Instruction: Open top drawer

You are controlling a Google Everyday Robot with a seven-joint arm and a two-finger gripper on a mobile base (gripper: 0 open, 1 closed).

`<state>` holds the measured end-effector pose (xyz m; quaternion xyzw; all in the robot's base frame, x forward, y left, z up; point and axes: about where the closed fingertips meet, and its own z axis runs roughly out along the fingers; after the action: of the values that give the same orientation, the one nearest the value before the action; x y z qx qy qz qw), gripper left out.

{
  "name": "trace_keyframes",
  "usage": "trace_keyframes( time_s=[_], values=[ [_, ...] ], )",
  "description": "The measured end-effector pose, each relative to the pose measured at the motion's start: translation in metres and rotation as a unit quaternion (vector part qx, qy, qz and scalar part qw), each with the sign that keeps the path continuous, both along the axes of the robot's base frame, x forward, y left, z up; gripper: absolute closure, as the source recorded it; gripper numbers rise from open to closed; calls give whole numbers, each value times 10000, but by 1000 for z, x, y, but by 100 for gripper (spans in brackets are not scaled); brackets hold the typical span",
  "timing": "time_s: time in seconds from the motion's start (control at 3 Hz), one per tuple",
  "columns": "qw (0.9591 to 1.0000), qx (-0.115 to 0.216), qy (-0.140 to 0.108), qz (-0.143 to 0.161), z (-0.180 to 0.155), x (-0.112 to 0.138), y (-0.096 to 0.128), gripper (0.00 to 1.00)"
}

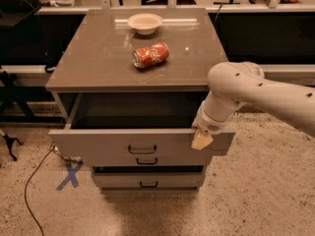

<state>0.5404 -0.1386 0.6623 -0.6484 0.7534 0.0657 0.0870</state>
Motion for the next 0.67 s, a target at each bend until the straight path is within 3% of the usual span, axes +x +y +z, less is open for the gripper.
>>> trace_keyframes(
  time_s=[0.33, 0.67],
  values=[
    [9998, 21, 91, -174, 1, -16, -6, 85],
    [9988, 100, 211, -438, 3, -47, -15, 100]
  ],
)
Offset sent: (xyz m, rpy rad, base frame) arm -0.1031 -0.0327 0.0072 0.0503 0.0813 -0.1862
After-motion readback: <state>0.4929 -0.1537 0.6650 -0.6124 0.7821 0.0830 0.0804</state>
